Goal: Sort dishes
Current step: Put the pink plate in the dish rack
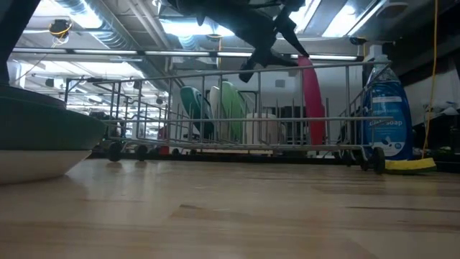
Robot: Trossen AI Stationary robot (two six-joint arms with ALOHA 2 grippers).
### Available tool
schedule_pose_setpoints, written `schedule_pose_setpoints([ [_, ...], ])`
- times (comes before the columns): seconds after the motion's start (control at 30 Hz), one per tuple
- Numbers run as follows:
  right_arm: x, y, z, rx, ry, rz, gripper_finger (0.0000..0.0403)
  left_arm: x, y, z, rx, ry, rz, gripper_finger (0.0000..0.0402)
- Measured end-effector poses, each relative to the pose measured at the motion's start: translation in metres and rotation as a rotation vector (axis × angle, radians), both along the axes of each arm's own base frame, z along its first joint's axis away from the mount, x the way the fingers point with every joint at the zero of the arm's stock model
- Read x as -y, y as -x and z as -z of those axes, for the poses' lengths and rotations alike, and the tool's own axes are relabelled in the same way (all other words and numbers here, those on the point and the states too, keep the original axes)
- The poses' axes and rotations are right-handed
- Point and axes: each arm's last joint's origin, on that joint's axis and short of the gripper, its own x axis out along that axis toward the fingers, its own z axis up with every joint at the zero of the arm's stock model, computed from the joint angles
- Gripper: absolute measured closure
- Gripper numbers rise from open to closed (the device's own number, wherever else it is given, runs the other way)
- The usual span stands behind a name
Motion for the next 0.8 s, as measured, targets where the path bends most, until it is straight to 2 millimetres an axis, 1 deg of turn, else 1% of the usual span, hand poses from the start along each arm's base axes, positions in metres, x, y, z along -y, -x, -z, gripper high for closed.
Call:
schedule_pose_setpoints([
  [0.13, 0.0, 0.0, 0.0, -0.002, -0.003, -0.009, 0.0402, 0.0, 0.001, 0.003, -0.06, -0.045, 0.035, 0.0289],
  [0.3, -0.001, 0.0, 0.001, -0.019, -0.006, -0.034, 0.0402, 0.0, 0.002, 0.003, -0.076, -0.07, 0.046, 0.0288],
  [0.47, 0.001, 0.003, 0.008, -0.064, -0.042, -0.01, 0.0402, -0.002, 0.005, 0.004, -0.109, -0.065, 0.044, 0.0288],
  [0.57, 0.003, 0.005, 0.013, -0.098, -0.064, 0.012, 0.0402, -0.004, 0.007, 0.005, -0.144, -0.068, 0.079, 0.0288],
  [0.7, 0.004, 0.008, 0.018, -0.128, -0.098, 0.04, 0.0402, -0.008, 0.013, -0.001, -0.188, -0.115, 0.177, 0.0288],
  [0.8, 0.005, 0.008, 0.019, -0.136, -0.118, 0.045, 0.0402, -0.01, 0.019, -0.007, -0.208, -0.134, 0.206, 0.0288],
])
